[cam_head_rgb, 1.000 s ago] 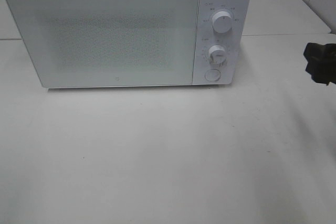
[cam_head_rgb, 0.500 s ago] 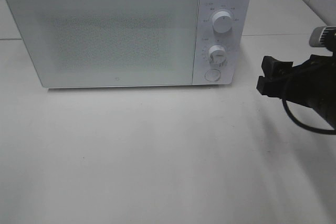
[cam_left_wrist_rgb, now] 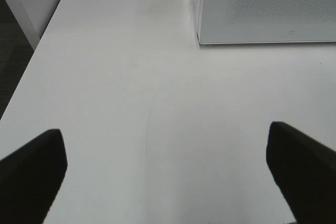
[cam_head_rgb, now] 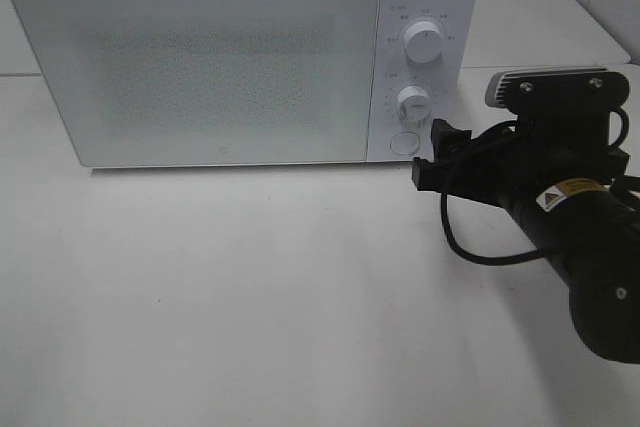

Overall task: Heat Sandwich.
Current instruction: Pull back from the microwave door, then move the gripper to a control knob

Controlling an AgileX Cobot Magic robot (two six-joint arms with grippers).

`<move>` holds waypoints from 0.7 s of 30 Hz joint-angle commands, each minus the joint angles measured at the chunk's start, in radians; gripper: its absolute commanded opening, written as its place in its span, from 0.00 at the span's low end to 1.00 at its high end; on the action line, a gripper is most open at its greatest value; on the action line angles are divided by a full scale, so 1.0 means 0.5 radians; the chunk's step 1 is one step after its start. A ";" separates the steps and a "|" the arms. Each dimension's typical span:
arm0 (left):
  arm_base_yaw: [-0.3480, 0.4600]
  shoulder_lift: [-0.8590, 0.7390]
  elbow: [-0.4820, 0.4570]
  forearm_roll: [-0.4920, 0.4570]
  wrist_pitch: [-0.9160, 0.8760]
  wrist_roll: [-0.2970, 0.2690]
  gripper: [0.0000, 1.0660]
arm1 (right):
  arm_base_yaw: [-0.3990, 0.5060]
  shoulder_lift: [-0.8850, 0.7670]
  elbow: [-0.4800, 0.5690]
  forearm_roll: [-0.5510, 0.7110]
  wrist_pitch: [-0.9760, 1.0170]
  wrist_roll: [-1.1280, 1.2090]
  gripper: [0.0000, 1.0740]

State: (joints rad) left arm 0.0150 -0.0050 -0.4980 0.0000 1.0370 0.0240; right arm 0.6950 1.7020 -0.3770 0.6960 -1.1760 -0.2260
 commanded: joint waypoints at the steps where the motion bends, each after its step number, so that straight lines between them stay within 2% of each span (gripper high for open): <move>1: 0.000 -0.052 0.008 0.000 -0.016 -0.002 0.92 | 0.008 0.058 -0.076 0.010 -0.026 -0.020 0.71; 21: 0.000 -0.052 0.008 0.000 -0.016 -0.002 0.92 | -0.022 0.512 -0.500 0.006 -0.084 -0.018 0.71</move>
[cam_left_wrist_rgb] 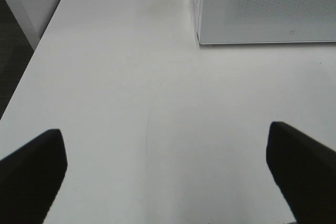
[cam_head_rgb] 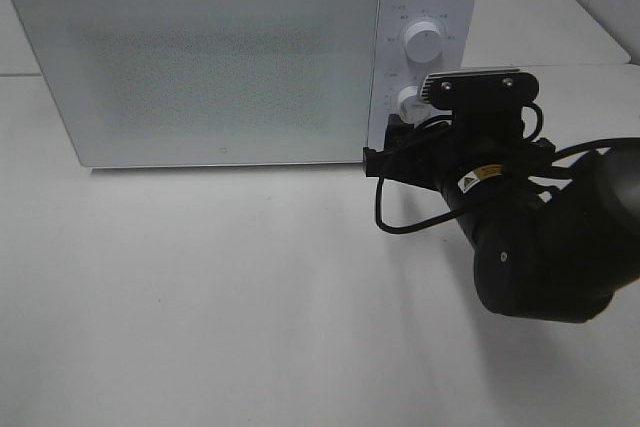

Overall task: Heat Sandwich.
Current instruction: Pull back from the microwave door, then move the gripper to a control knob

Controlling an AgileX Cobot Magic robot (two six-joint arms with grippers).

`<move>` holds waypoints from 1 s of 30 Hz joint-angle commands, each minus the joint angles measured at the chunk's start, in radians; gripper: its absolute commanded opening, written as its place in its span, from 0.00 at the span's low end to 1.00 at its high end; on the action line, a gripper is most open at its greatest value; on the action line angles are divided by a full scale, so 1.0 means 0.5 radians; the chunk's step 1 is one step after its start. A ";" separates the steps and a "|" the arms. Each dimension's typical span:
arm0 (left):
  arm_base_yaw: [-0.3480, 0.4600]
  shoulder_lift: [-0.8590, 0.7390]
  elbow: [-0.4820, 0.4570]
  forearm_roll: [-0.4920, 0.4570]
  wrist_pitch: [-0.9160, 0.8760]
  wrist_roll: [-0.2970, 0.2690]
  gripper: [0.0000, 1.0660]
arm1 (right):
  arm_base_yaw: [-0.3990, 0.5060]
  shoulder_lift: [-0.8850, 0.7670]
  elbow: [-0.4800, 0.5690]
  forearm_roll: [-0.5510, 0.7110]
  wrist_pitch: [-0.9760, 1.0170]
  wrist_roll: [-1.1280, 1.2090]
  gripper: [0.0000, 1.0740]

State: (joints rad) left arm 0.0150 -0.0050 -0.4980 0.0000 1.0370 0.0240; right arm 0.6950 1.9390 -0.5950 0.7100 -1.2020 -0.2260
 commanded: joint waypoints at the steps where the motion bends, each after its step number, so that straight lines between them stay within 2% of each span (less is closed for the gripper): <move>1: 0.000 -0.052 0.008 0.000 -0.016 -0.002 0.92 | -0.046 0.074 -0.104 -0.030 -0.024 -0.018 0.71; 15: 0.000 -0.052 0.008 0.000 -0.016 -0.002 0.92 | -0.116 0.264 -0.372 -0.108 0.028 -0.018 0.71; 30: 0.000 -0.052 0.008 0.000 -0.016 -0.002 0.92 | -0.160 0.294 -0.430 -0.102 0.008 -0.022 0.68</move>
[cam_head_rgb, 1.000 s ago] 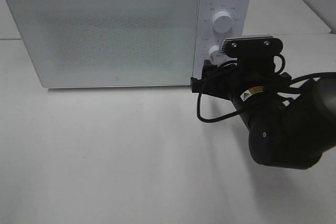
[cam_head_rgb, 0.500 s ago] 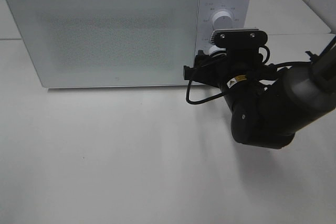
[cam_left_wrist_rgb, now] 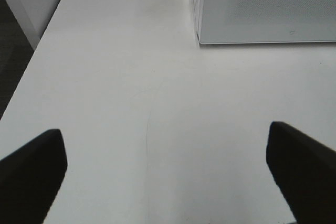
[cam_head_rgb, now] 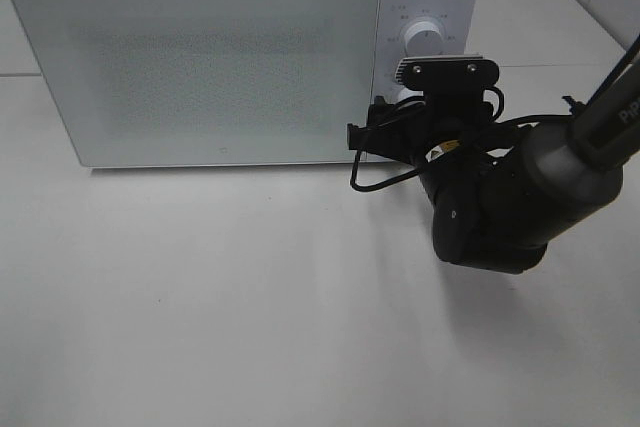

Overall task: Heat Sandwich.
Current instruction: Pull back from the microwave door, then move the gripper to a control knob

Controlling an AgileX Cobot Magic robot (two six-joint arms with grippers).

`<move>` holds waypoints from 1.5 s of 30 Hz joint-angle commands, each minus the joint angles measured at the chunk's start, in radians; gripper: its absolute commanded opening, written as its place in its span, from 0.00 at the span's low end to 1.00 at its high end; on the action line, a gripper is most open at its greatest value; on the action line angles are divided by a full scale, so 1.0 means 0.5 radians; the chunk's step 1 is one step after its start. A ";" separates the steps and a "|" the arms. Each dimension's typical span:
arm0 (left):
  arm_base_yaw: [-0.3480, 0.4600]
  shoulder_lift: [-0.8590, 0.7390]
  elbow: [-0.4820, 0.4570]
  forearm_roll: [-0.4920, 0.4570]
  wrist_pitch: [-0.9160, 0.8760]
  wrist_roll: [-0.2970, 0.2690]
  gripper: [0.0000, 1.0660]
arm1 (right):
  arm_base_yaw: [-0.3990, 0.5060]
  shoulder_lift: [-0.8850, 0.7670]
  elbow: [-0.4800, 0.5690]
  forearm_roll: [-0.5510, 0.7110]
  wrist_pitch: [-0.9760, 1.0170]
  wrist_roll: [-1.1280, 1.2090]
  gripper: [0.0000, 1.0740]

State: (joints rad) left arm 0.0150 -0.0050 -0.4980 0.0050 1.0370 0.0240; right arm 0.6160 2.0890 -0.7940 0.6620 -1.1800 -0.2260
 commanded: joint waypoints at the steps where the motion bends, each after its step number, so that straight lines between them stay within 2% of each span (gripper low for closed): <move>1: 0.000 -0.052 0.008 -0.010 -0.016 -0.002 0.92 | -0.008 -0.006 -0.036 -0.004 -0.034 -0.022 0.67; 2: 0.000 -0.052 0.008 -0.010 -0.016 -0.002 0.92 | -0.022 -0.006 -0.040 -0.010 -0.032 -0.020 0.65; 4: 0.000 -0.052 0.008 -0.010 -0.016 -0.002 0.92 | -0.026 -0.006 -0.044 -0.010 -0.010 -0.020 0.54; 5: 0.000 -0.052 0.008 -0.010 -0.016 -0.002 0.92 | -0.026 -0.006 -0.044 -0.010 -0.010 -0.020 0.54; 6: 0.000 -0.052 0.008 -0.010 -0.016 -0.002 0.92 | -0.026 -0.006 -0.044 -0.010 -0.010 -0.020 0.50; 7: 0.000 -0.052 0.008 -0.010 -0.016 -0.002 0.92 | -0.026 -0.006 -0.044 -0.010 -0.010 -0.020 0.44; 8: 0.000 -0.052 0.008 -0.010 -0.016 -0.002 0.92 | -0.026 -0.006 -0.044 -0.010 -0.008 -0.020 0.32; 9: 0.000 -0.052 0.008 -0.010 -0.016 -0.002 0.92 | -0.026 -0.006 -0.044 -0.010 -0.002 -0.020 0.26; 10: 0.000 -0.052 0.008 -0.010 -0.016 -0.002 0.92 | -0.026 -0.006 -0.044 -0.010 -0.002 -0.020 0.26; 12: 0.000 -0.052 0.008 -0.010 -0.016 -0.002 0.92 | -0.026 -0.006 -0.044 -0.010 -0.002 -0.020 0.10; 14: 0.000 -0.052 0.008 -0.010 -0.016 -0.002 0.92 | -0.026 -0.006 -0.044 -0.010 -0.002 -0.020 0.05; 19: 0.000 -0.052 0.008 -0.010 -0.016 -0.002 0.92 | -0.026 -0.006 -0.044 -0.010 -0.004 -0.020 0.03; 34: 0.000 -0.052 0.008 -0.010 -0.016 -0.002 0.92 | -0.026 -0.006 -0.044 -0.012 -0.020 0.084 0.07; 39: 0.000 -0.052 0.008 -0.010 -0.016 -0.002 0.92 | -0.026 -0.006 -0.046 -0.012 -0.030 0.490 0.07; 40: 0.000 -0.052 0.008 -0.010 -0.016 -0.002 0.92 | -0.026 -0.006 -0.046 -0.022 -0.034 0.700 0.07; 45: 0.000 -0.052 0.008 -0.010 -0.016 -0.002 0.92 | -0.026 -0.006 -0.046 -0.134 -0.048 1.138 0.07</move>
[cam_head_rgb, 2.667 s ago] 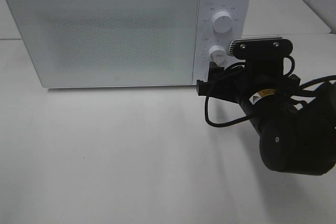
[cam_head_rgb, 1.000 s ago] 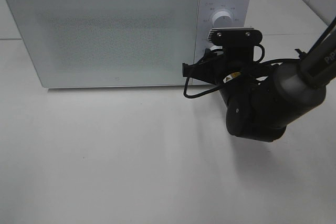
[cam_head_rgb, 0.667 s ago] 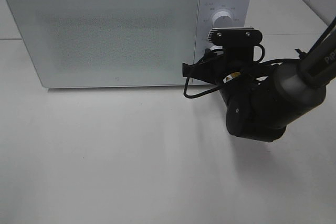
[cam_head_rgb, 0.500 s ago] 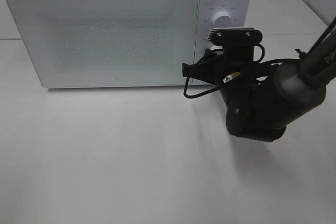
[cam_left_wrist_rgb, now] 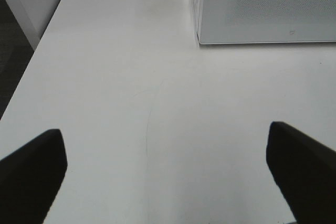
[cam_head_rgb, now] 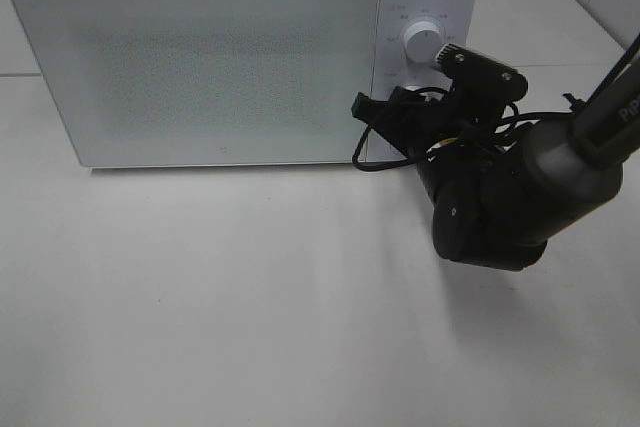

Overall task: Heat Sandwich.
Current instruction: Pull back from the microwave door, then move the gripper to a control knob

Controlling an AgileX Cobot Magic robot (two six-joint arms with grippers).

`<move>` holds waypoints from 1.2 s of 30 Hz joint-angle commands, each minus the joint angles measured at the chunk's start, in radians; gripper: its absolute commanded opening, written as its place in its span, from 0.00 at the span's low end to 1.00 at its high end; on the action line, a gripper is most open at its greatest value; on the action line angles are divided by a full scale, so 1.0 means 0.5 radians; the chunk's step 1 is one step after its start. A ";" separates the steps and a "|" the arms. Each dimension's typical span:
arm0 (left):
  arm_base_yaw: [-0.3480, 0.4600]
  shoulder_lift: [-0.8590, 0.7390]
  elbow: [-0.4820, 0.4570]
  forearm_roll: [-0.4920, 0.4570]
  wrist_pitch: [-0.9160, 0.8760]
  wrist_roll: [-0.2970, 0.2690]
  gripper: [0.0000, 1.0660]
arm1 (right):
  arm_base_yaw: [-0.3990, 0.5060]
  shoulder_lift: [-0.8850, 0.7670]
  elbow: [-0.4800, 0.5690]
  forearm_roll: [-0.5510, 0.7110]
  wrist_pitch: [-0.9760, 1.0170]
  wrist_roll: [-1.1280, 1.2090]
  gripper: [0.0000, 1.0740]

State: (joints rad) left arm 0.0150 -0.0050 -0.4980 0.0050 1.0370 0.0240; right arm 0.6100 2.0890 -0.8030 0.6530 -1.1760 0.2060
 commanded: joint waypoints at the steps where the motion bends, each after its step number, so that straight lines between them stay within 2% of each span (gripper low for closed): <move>1: 0.000 -0.052 0.008 -0.010 -0.016 -0.002 0.92 | -0.014 -0.006 -0.028 -0.122 -0.056 0.348 0.07; 3: 0.000 -0.052 0.008 -0.010 -0.016 -0.002 0.92 | -0.014 -0.006 -0.028 -0.128 -0.056 0.442 0.07; 11: 0.000 -0.052 0.008 -0.010 -0.016 -0.002 0.92 | -0.014 -0.006 -0.028 -0.136 -0.054 1.338 0.07; 16: 0.000 -0.052 0.008 -0.010 -0.016 -0.002 0.92 | -0.014 -0.006 -0.028 -0.136 -0.054 1.650 0.07; 36: 0.000 -0.052 0.008 -0.010 -0.016 -0.002 0.92 | -0.014 -0.006 -0.028 -0.092 -0.054 2.466 0.07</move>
State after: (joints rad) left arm 0.0150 -0.0050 -0.4980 0.0050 1.0370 0.0240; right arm 0.6080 2.0930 -0.7940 0.6470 -1.1910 1.3910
